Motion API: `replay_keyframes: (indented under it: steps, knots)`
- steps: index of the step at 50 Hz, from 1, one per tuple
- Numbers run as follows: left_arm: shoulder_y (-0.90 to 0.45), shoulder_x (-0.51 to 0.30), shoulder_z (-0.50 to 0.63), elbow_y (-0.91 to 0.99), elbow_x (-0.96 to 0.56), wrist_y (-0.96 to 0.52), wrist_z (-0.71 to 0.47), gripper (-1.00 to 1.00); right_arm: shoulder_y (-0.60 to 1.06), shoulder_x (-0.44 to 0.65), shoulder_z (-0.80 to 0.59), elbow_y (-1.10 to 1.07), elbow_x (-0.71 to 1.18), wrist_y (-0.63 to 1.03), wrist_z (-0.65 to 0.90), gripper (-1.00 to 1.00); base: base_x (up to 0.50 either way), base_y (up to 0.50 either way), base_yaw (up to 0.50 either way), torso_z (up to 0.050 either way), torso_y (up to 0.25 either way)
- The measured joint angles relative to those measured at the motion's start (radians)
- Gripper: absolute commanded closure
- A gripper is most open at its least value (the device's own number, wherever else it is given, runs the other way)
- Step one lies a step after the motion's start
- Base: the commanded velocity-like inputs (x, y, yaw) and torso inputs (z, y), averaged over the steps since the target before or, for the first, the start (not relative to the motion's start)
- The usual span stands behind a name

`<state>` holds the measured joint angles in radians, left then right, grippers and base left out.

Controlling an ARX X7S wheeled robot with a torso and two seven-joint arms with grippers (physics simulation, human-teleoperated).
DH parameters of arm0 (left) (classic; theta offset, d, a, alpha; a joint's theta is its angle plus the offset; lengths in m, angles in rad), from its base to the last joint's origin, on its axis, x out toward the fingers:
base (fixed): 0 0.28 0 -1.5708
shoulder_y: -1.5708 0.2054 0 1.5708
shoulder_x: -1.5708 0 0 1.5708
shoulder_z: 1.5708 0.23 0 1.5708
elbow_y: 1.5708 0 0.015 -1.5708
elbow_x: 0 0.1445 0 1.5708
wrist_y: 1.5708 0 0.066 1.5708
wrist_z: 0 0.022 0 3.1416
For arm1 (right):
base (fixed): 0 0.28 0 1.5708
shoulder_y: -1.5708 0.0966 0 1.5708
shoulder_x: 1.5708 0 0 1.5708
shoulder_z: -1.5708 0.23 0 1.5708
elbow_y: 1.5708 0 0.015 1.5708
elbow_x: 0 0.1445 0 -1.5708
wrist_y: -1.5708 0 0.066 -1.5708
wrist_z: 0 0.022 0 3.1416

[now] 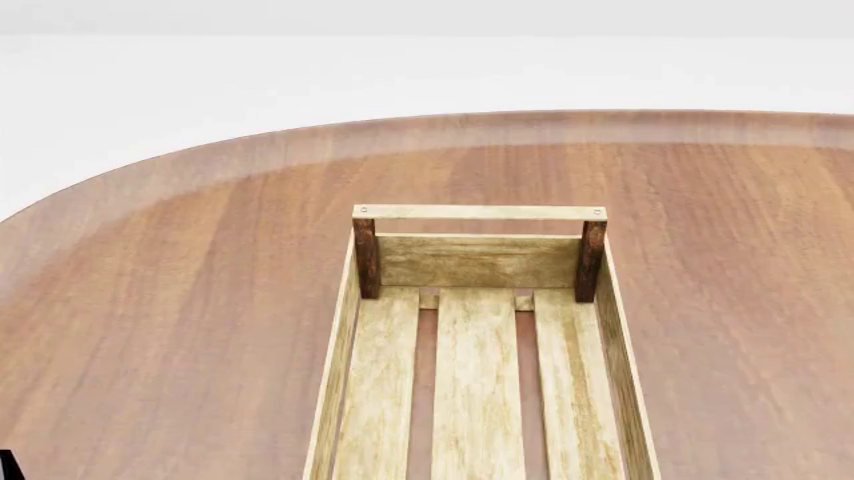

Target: Pick up the cream cheese and put it in the tray.

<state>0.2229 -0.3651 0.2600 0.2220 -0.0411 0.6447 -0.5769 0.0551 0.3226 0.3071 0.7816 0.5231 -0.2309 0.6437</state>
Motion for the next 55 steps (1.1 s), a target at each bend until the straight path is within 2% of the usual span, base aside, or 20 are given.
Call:
replay_keyframes:
  steps: [23, 55]
  knots:
    - [0.002, -0.006, 0.000, 0.004, -0.004, 0.001, -0.007, -1.00, -0.201, -0.006, -0.041, -0.454, 0.032, 0.099, 0.078, 1.00, 0.00, 0.00, 0.00, 0.000, 0.000]
    - [-0.003, -0.011, 0.002, 0.000, -0.011, 0.002, -0.014, -1.00, -0.397, 0.012, -0.058, -0.886, -0.041, 0.114, 0.171, 1.00, 0.00, 0.00, 0.00, 0.000, 0.000]
